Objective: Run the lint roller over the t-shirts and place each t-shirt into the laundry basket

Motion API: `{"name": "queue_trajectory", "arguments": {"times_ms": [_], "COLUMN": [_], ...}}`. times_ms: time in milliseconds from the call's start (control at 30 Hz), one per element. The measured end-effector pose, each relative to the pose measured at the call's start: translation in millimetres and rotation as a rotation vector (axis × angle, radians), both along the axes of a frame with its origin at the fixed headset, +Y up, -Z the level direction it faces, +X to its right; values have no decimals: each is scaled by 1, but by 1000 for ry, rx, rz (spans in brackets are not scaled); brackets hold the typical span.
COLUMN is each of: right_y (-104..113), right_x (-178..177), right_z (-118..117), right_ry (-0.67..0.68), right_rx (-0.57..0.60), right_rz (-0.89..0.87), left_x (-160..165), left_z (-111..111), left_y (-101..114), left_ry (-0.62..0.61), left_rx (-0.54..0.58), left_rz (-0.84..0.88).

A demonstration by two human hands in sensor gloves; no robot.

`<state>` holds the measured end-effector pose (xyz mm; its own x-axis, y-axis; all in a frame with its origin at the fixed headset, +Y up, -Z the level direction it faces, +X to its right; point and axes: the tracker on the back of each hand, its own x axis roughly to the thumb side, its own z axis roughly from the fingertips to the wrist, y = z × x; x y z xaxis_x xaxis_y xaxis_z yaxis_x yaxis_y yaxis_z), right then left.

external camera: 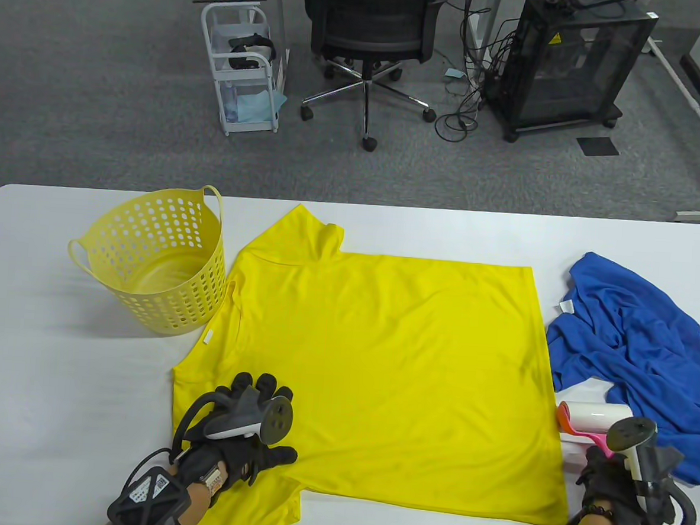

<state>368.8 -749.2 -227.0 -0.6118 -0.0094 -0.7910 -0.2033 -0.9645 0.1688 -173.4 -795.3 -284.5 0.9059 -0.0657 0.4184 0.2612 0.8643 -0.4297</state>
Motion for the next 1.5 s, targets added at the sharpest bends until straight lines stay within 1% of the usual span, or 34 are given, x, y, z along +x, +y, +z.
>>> {"name": "queue_trajectory", "arguments": {"times_ms": [100, 167, 200, 267, 300, 333, 367, 400, 433, 500, 533, 567, 600, 633, 667, 733, 800, 867, 900, 933, 1033, 1067, 1100, 1133, 1167, 1233, 1300, 1333, 1367, 1400, 1467, 1500], "right_y": [3, 11, 21, 37, 41, 46, 50, 53, 54, 48, 38, 29, 23, 14, 3, -8, -16, -23, -26, -29, -33, -33, -32, -31, -28, -25, -24, -22, -20, -20, -22, -20], "right_x": [-3, -8, -16, -40, -52, -68, -83, -100, -120, -152, -174, -191, -202, -214, -227, -236, -237, -236, -233, -230, -216, -214, -212, -211, -209, -203, -192, -183, -178, -177, -179, -183], "right_z": [2, 4, 5, 3, 0, -3, -7, -12, -18, -29, -36, -39, -41, -45, -51, -64, -75, -82, -83, -83, -81, -80, -80, -80, -81, -84, -85, -85, -85, -86, -85, -83], "right_ry": [14, 32, 61, 192, 269, 361, 433, 508, 584, 775, 928, 967, 990, 1013, 1027, 1014, 955, 918, 923, 919, 865, 870, 900, 914, 930, 895, 791, 693, 663, 664, 696, 744], "right_rx": [24, 86, 150, 304, 356, 384, 376, 352, 298, 170, 77, -8, -83, -187, -285, -356, -397, -423, -414, -393, -277, -242, -205, -193, -169, -180, -253, -308, -282, -260, -237, -202], "right_rz": [-18, 6, 51, 111, 116, 116, 111, 98, 68, -33, -137, -146, -114, -49, 38, 74, 59, 107, 111, 94, -32, -27, 15, 48, 105, 113, 155, 226, 246, 222, 130, 105], "left_x": [0, 0, 0, 1, 1, 0, -1, -4, -9, -17, -23, -30, -33, -39, -43, -46, -46, -45, -45, -46, -50, -51, -52, -53, -52, -49, -44, -40, -35, -32, -23, -20], "left_z": [0, 0, -1, -3, -4, -5, -5, -6, -6, -5, -5, -5, -5, -6, -7, -10, -14, -16, -17, -18, -25, -27, -30, -31, -32, -36, -37, -38, -37, -35, -31, -28], "left_y": [0, 0, 1, 6, 9, 14, 19, 24, 31, 39, 41, 41, 41, 40, 38, 32, 24, 17, 15, 14, 11, 10, 9, 9, 12, 15, 20, 23, 24, 25, 25, 25], "left_ry": [2, 3, 7, 16, 13, 4, 3, 11, 27, 28, 1, -14, -12, 11, 46, 51, 22, 18, 23, 27, 67, 77, 104, 117, 139, 159, 170, 167, 167, 162, 114, 92], "left_rx": [-2, -3, -8, -25, -15, 15, 52, 95, 131, 166, 166, 142, 122, 90, 59, 20, 70, 58, 43, 34, 47, 52, 81, 102, 171, 200, 260, 271, 261, 265, 328, 368], "left_rz": [0, 2, 2, -10, -13, -3, 15, 45, 74, 91, 95, 91, 83, 55, 17, 4, 21, -40, -68, -61, -10, -4, 23, 43, 81, 54, 23, 27, 22, 13, -7, -29]}}
